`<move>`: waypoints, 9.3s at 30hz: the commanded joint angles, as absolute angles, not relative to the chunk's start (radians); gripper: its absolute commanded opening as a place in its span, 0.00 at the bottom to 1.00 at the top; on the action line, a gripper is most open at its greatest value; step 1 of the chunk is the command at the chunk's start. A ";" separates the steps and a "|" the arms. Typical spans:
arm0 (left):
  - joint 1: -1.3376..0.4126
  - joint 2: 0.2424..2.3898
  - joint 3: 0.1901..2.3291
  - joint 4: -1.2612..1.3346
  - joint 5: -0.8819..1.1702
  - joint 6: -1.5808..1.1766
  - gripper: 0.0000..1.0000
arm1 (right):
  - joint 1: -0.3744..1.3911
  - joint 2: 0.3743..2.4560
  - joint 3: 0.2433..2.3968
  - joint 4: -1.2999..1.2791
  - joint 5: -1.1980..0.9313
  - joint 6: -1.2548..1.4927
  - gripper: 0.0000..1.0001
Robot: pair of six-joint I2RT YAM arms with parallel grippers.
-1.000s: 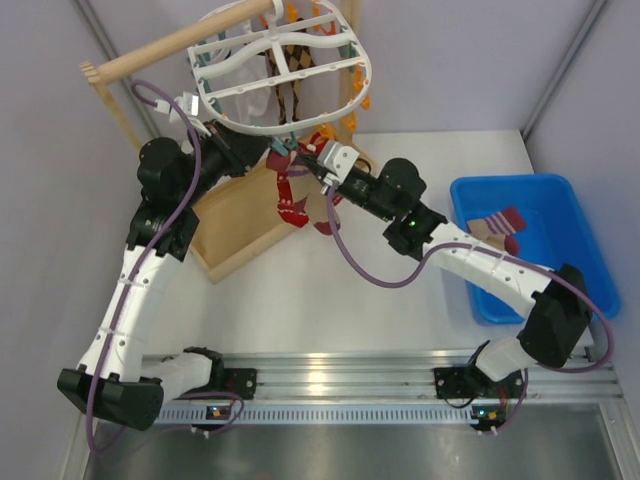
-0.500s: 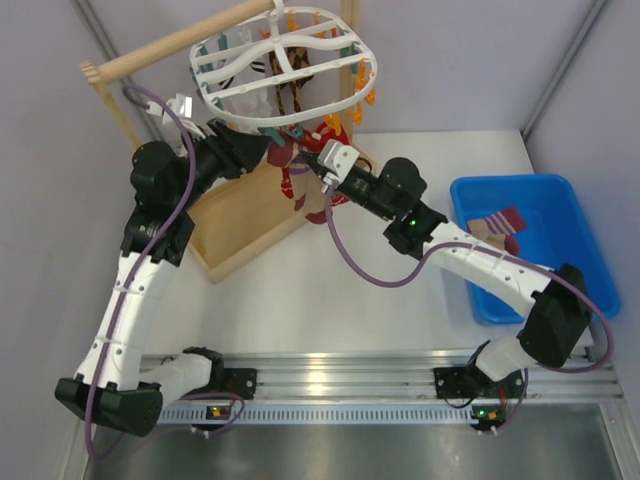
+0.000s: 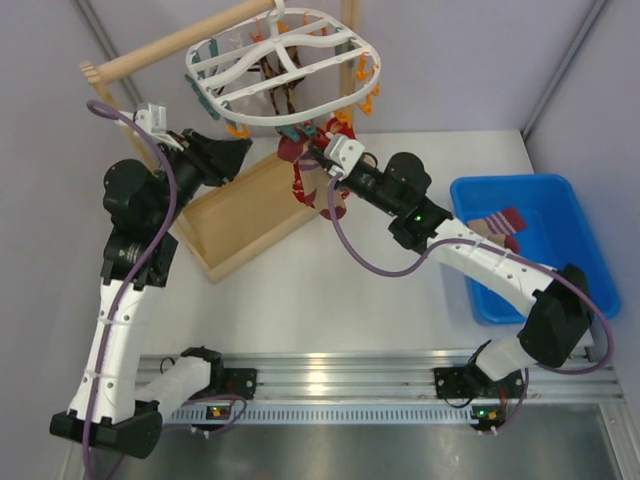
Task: Clip the socks to the hanger
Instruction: Clamp the sock onto the hanger, then open the clamp at the hanger, then pick up the sock from the bin.
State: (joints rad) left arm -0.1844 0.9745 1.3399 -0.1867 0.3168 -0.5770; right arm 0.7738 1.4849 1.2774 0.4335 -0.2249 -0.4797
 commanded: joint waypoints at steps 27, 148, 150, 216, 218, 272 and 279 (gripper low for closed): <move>-0.179 1.100 1.379 -0.077 0.241 -0.594 0.34 | 0.726 1.425 1.287 0.362 -0.370 -0.456 0.00; -0.209 1.155 1.424 -0.015 0.324 -0.650 0.34 | 0.876 1.643 1.671 0.189 -0.359 -0.189 0.00; -0.212 1.158 1.424 -0.018 0.318 -0.657 0.26 | 0.879 1.640 1.669 0.187 -0.362 -0.192 0.00; -0.210 1.158 1.387 -0.118 0.310 -0.755 0.00 | -0.684 1.476 1.310 -0.719 -0.539 -0.321 0.62; -0.210 1.161 1.388 -0.120 0.310 -0.749 0.00 | -0.687 1.476 1.247 -0.651 -0.477 -0.192 0.61; -0.207 1.154 1.347 -0.158 0.268 -0.706 0.00 | -0.350 1.884 1.246 -0.282 0.051 0.173 0.01; -0.207 1.152 1.351 -0.160 0.281 -0.693 0.00 | -0.417 1.630 1.267 -0.268 -0.265 -0.088 0.00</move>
